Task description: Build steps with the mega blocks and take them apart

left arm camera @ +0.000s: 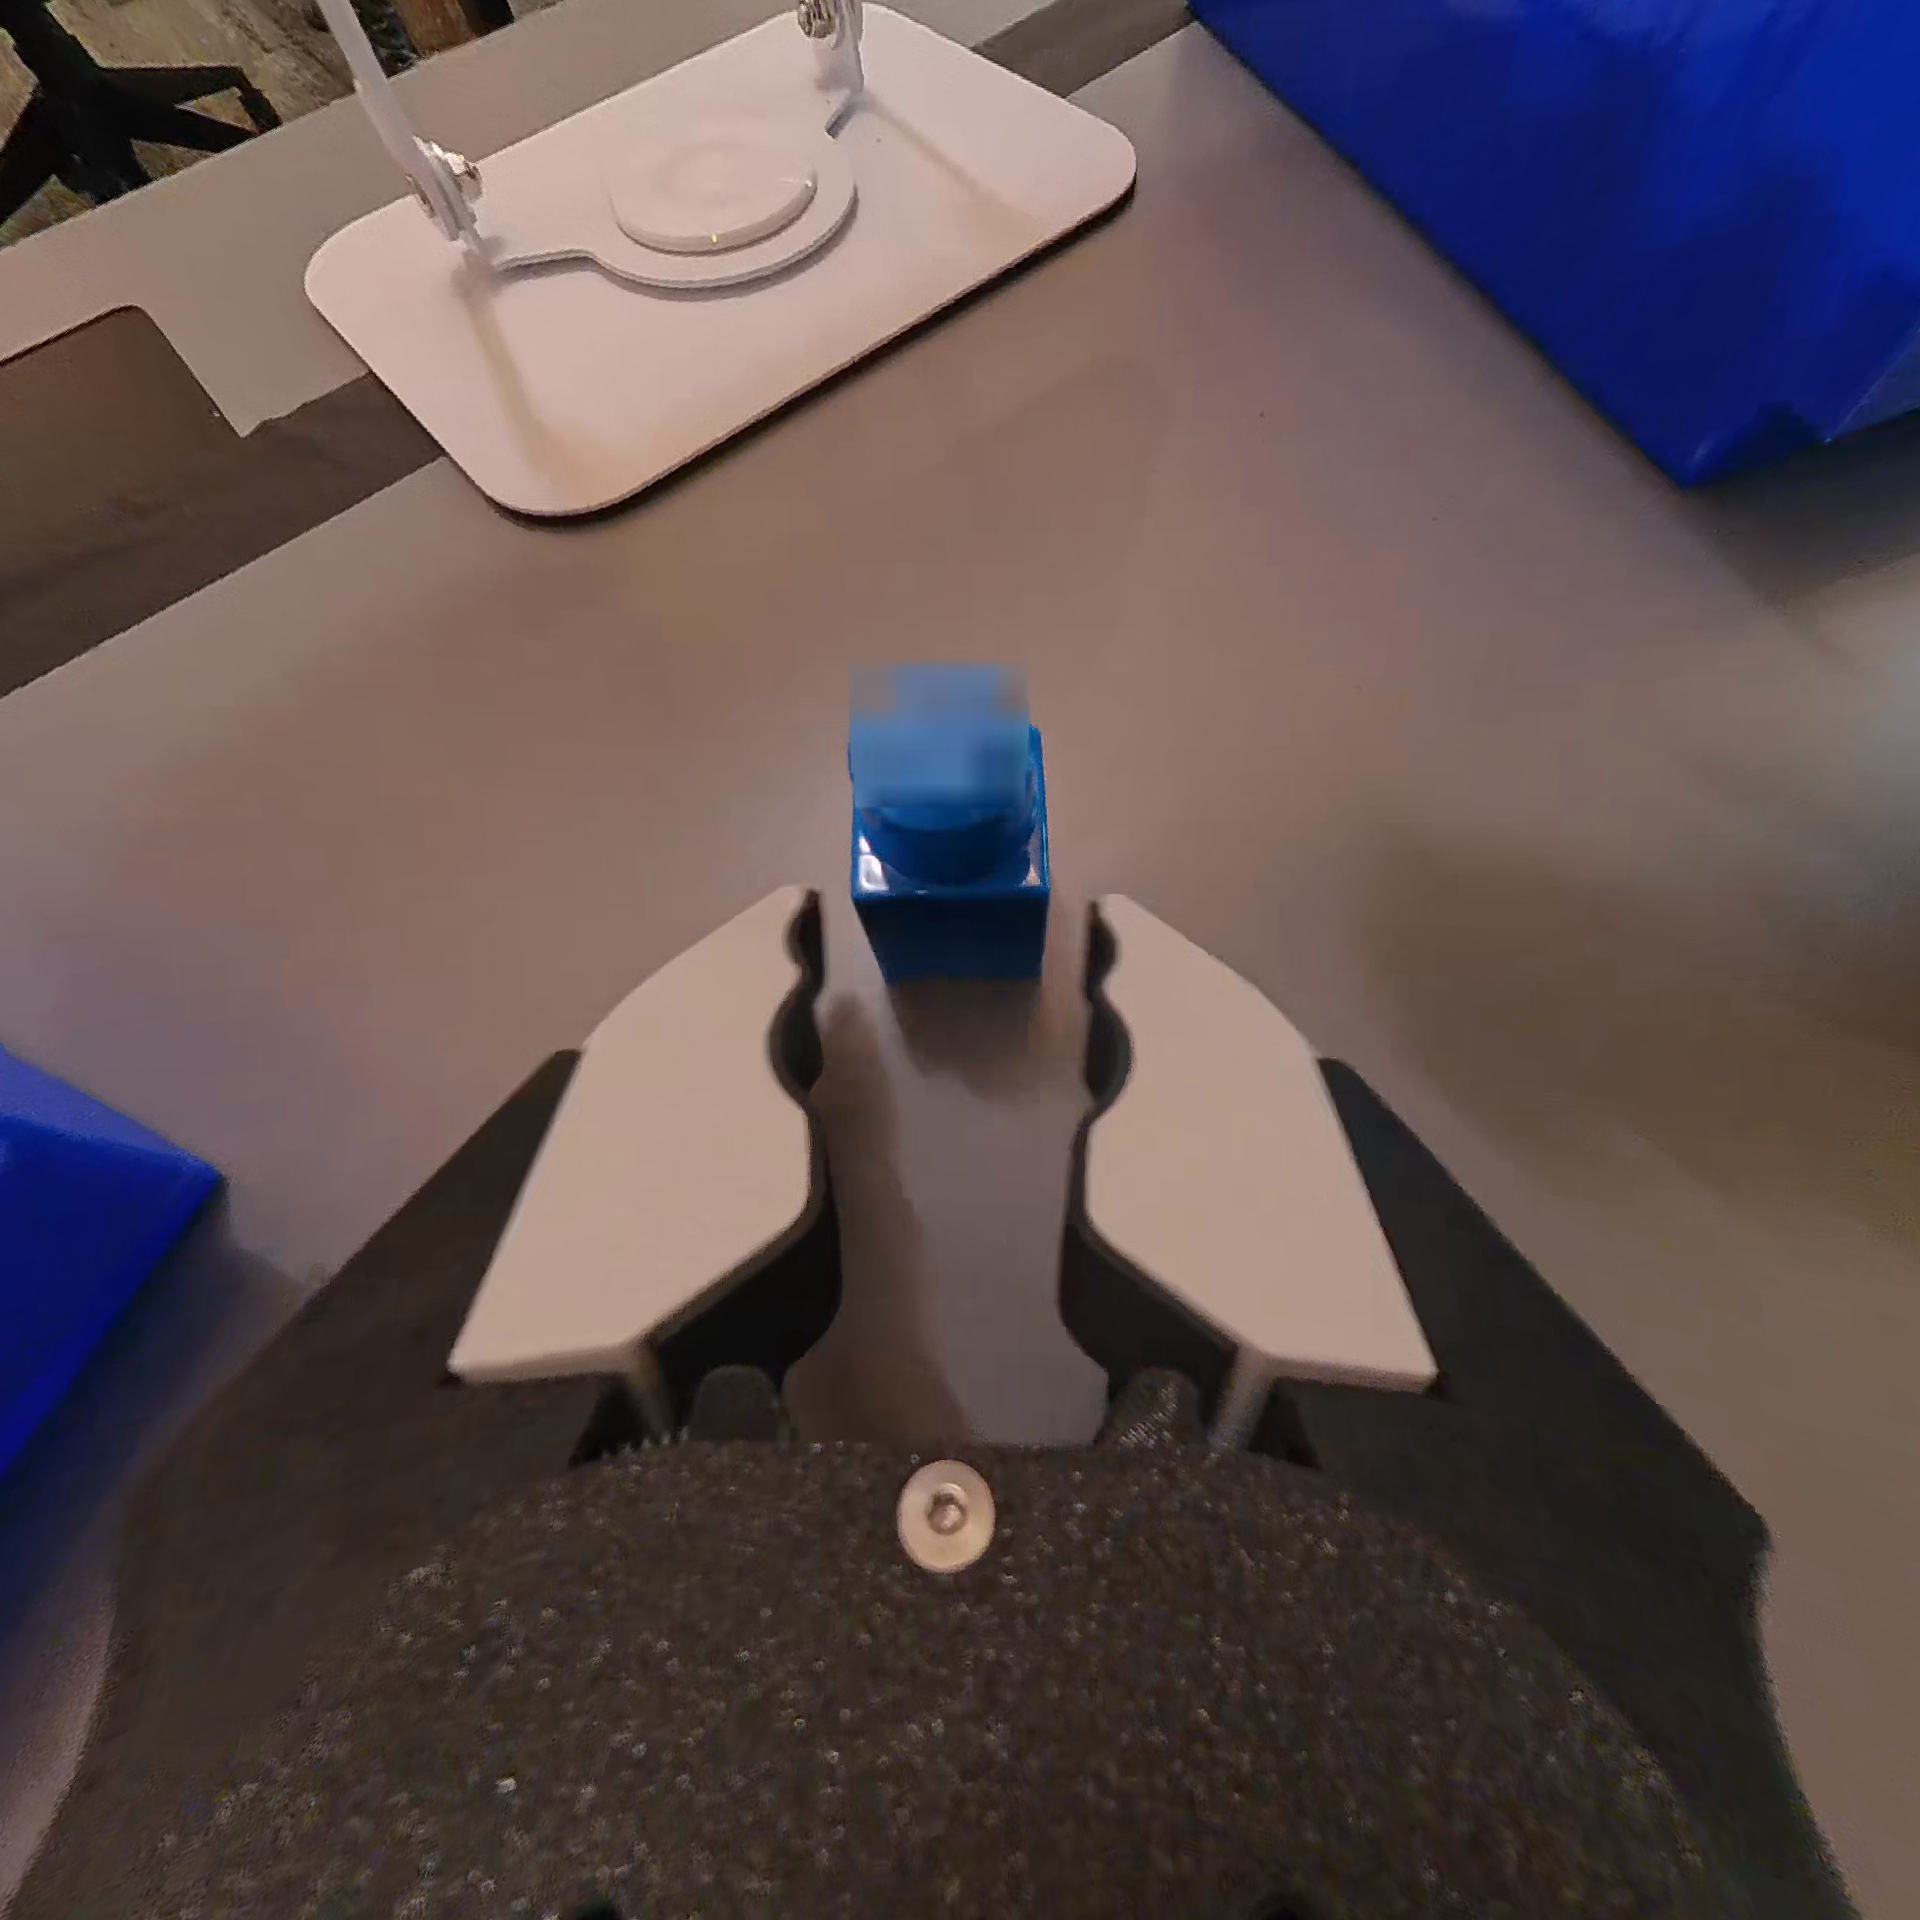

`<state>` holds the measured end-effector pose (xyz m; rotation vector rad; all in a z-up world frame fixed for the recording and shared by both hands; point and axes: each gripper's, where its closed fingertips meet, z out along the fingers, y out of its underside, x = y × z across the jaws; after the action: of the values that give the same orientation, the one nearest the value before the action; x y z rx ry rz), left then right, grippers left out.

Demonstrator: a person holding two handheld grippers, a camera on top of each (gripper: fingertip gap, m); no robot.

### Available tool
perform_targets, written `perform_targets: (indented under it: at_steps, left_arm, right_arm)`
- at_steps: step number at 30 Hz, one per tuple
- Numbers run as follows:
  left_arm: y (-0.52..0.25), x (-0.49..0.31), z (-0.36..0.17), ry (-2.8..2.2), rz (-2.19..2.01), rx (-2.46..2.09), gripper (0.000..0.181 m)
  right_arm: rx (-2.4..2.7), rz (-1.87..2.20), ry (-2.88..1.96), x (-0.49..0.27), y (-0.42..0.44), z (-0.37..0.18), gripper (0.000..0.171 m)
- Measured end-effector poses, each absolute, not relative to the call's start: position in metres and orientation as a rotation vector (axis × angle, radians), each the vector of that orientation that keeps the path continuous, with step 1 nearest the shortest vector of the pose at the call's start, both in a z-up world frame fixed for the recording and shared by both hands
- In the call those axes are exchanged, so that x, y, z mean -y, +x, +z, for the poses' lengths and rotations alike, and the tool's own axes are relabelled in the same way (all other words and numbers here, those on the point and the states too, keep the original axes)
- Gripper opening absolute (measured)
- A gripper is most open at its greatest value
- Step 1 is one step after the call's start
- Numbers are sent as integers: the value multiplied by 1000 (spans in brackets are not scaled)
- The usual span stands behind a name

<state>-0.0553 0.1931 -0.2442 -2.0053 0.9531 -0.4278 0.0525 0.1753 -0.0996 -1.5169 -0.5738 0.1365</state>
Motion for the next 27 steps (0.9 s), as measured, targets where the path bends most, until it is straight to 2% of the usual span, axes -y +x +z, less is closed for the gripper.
perform_targets:
  at_steps: [1, 3, 9, 13, 14, 19, 23, 27]
  left_arm:
    - [-56, -193, -241, -2004, -454, -939, 60]
    - [-57, -195, -224, -1966, -513, -883, 69]
    - [-50, -178, -133, -1571, -852, -761, 56]
    - [-39, -136, -94, -1348, -1221, -829, 47]
    - [-37, -128, -87, -1305, -1267, -844, 49]
    - [-27, -87, -75, -1178, -1414, -987, 52]
    - [-20, -73, -81, -1166, -1373, -1087, 37]
    - [-20, -72, -83, -1185, -1370, -1111, 37]
  right_arm:
    - [569, 145, -1514, -175, 53, -98, 36]
    - [543, 198, -1510, -174, 54, -94, 37]
    - [533, 675, -1383, -150, 41, -67, 36]
    - [658, 1050, -1258, -117, 23, -54, 36]
    - [708, 1092, -1249, -110, 19, -55, 36]
    - [922, 1209, -1254, -84, -2, -73, 36]
    - [1005, 1248, -1271, -74, -15, -85, 36]
    - [1021, 1248, -1281, -73, -16, -88, 36]
